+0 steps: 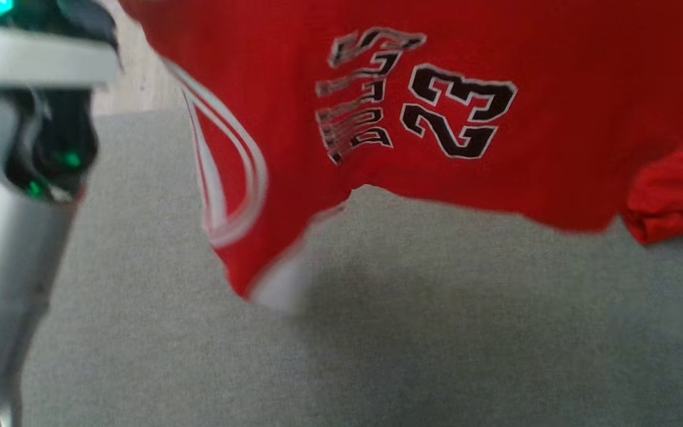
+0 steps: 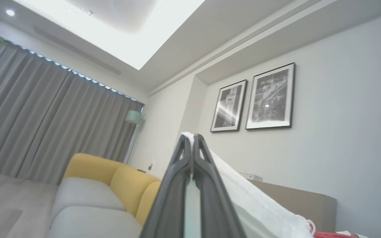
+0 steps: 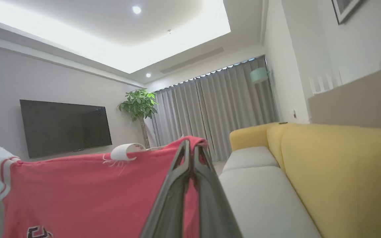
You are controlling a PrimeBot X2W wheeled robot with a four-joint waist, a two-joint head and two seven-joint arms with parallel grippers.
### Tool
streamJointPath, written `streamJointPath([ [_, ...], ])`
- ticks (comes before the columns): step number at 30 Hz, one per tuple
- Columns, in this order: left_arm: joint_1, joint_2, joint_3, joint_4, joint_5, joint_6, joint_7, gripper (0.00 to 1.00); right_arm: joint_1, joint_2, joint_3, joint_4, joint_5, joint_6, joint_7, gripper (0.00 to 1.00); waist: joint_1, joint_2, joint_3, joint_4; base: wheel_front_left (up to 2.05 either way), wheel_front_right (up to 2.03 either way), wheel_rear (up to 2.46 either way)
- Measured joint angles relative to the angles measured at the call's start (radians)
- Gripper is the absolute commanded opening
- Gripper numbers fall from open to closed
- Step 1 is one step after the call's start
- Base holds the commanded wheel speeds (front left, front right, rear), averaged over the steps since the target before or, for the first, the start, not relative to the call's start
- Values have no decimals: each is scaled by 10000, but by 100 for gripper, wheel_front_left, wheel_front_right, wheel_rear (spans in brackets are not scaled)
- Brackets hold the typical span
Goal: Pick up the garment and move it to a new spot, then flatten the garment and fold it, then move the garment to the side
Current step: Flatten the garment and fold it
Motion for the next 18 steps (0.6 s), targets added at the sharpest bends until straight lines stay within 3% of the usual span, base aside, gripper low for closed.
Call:
streamJointPath([
  [5,-1578,-46,52,261,-190,33,706,0,-1535,-71,-63,337,-545,0,792,0,-1,0,-115,22,0,0,0],
  [10,-3070,-213,-96,1770,-48,148,1361,0,-3313,405,546,1593,-1434,0,1507,0,1,0,327,124,0,0,0],
  [14,-4035,-136,-1026,3168,861,-533,1695,0,-4530,1007,1127,2880,-2426,0,1639,0,4,0,954,254,0,0,0],
  [18,-5191,-330,-1112,4784,1183,-734,1106,0,-6037,1856,1705,4203,-3444,0,1078,0,5,0,2039,377,0,0,0],
])
